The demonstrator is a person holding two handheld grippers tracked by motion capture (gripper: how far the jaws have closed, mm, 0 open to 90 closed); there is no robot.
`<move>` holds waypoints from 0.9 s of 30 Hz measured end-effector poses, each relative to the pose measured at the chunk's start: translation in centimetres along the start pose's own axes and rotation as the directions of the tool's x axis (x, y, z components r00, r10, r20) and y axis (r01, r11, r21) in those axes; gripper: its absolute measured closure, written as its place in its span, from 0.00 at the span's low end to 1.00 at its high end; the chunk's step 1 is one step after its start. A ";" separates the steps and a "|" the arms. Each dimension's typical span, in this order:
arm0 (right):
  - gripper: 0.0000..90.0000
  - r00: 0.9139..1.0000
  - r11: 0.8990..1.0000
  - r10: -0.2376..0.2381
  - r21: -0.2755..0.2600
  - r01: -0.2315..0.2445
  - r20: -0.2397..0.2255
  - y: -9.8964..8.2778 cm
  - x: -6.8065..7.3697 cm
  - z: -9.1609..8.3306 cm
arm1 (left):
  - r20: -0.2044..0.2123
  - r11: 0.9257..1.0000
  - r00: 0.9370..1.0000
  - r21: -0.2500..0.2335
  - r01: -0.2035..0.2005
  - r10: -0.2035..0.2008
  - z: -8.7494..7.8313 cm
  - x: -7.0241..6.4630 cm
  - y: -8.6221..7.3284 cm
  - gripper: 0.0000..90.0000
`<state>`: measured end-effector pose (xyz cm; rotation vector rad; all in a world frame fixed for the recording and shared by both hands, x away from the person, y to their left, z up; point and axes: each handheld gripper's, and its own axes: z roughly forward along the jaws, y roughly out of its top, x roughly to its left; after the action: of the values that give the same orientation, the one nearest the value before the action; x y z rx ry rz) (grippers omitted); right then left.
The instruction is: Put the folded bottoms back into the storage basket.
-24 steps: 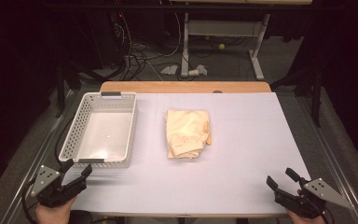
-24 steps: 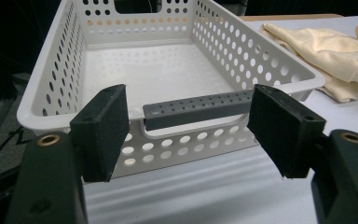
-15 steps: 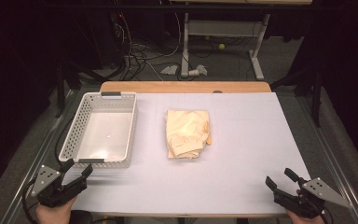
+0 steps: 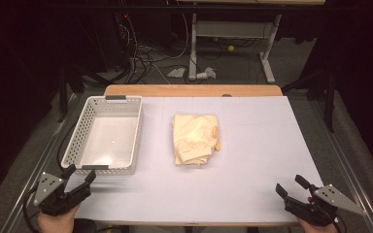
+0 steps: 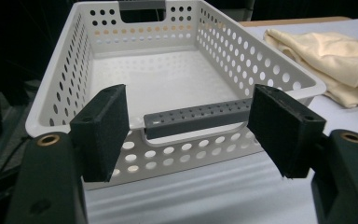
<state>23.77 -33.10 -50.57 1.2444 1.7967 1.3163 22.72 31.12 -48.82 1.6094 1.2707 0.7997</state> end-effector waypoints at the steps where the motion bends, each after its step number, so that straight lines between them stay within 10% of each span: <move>1: 0.25 1.000 1.000 -0.002 0.003 0.002 0.003 0.0 0.0 0.0 | -0.002 1.000 1.000 0.003 -0.011 0.011 0.0 -0.2 0.0 0.31; 27: 0.25 1.000 1.000 -0.018 0.016 0.019 -0.014 0.0 0.2 0.2 | 0.068 0.996 0.994 -0.030 -0.089 0.091 1.1 -3.2 1.0 0.31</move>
<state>23.88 -32.84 -50.63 1.2271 1.8270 1.3057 23.23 27.68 -48.20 1.6682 1.1406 0.8056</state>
